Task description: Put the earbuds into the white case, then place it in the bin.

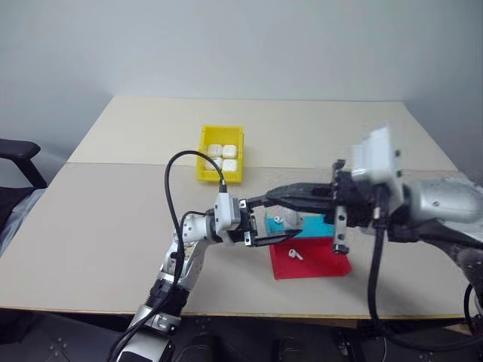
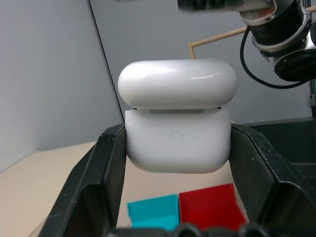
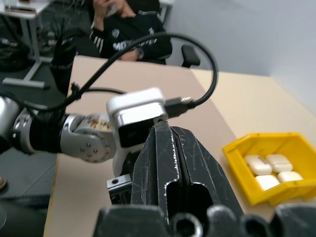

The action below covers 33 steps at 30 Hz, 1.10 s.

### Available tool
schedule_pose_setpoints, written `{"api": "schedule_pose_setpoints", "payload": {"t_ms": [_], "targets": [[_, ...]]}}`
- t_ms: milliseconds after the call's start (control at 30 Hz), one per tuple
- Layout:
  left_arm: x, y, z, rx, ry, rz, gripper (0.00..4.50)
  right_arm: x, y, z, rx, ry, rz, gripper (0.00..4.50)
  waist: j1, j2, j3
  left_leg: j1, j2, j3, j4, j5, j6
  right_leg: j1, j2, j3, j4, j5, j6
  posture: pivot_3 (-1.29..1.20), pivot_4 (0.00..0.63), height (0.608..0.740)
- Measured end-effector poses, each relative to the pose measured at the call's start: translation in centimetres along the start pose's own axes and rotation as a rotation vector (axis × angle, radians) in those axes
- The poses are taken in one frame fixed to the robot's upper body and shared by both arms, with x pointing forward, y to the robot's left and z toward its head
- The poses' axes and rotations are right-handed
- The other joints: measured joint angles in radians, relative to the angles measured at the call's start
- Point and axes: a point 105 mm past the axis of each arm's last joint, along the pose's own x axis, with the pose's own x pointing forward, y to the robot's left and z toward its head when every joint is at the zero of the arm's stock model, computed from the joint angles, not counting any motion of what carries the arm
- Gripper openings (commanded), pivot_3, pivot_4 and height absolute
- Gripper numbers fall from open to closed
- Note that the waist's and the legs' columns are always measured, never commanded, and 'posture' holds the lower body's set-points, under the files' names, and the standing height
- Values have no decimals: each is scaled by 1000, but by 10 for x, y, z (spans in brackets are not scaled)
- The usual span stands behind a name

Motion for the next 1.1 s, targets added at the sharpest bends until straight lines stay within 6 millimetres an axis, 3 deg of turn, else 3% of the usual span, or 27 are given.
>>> {"api": "schedule_pose_setpoints", "payload": {"t_ms": [367,667,733,800,1000,1100], "targets": [[-6,-3,7,-9,-32,26,2779,-11,0,-19,-57,109,-13,29,2,0,0,0,0,0,1,0,0,1,0,-1,1,0,0,0,150,740],[-8,11,14,44,-47,117,2779,-24,-6,-4,-53,15,-86,29,0,0,0,0,0,-1,2,0,0,1,0,-1,1,0,0,0,150,740],[-5,30,10,93,-7,227,2779,-28,-12,2,-54,-17,-132,29,4,0,0,0,0,-1,3,0,0,2,0,-2,2,0,0,0,150,740],[0,68,1,174,101,438,2779,-33,-17,2,-48,-24,-189,29,16,-1,0,0,0,-2,5,-1,1,3,0,-3,1,0,1,0,150,740],[-14,159,22,338,207,977,2779,-40,-19,-17,54,-19,-284,29,24,-2,1,-4,-1,-2,4,-2,4,1,0,-3,-2,1,2,0,150,740],[-26,183,22,357,288,1150,2779,-39,-17,-19,68,-27,-306,29,24,-2,1,-3,-1,0,5,-2,3,1,-1,-3,-1,0,3,0,150,740]]}}
